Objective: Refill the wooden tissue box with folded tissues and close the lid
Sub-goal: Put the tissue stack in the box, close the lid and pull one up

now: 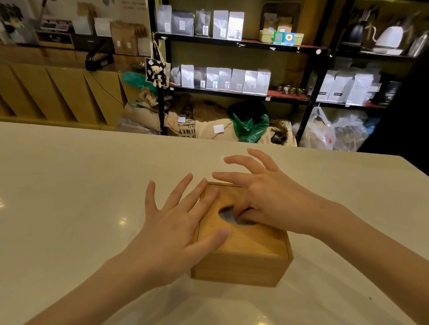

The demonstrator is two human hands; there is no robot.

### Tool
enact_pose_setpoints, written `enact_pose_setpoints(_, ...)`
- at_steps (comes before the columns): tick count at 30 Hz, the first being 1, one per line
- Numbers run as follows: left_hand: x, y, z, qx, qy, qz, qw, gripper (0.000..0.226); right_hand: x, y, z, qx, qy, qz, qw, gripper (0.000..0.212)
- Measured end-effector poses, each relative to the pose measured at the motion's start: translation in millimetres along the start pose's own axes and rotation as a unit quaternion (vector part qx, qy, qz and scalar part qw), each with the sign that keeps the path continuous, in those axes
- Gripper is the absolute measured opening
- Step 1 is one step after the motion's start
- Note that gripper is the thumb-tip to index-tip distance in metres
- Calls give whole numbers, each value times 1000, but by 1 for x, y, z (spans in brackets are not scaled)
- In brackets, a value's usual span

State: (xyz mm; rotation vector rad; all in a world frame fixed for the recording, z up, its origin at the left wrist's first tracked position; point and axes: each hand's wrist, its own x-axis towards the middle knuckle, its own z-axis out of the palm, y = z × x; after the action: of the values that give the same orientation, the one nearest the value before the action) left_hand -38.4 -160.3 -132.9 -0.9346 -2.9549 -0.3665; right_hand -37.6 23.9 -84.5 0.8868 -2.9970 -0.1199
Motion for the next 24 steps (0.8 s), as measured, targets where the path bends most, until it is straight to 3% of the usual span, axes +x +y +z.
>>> enact_pose_setpoints(5,1,0,0,2,-4,0,1000,73,-4,2,1,4,46,-20,999,23)
enact_pose_setpoints(10,1,1,0,-4,-1,1,1000,81,-7,-3,0,24,85,-14,996,44)
enact_pose_setpoints(16,1,0,1,-10,3,2,1000,86,-11,-5,-6,5,92,0,996,40)
enact_pose_setpoints(19,0,1,1,-9,2,-4,1000,88,-13,-4,-9,1,101,15,995,24)
enact_pose_setpoints(24,0,1,3,-20,-1,-3,1000,90,-21,-6,-10,49,96,23,994,21)
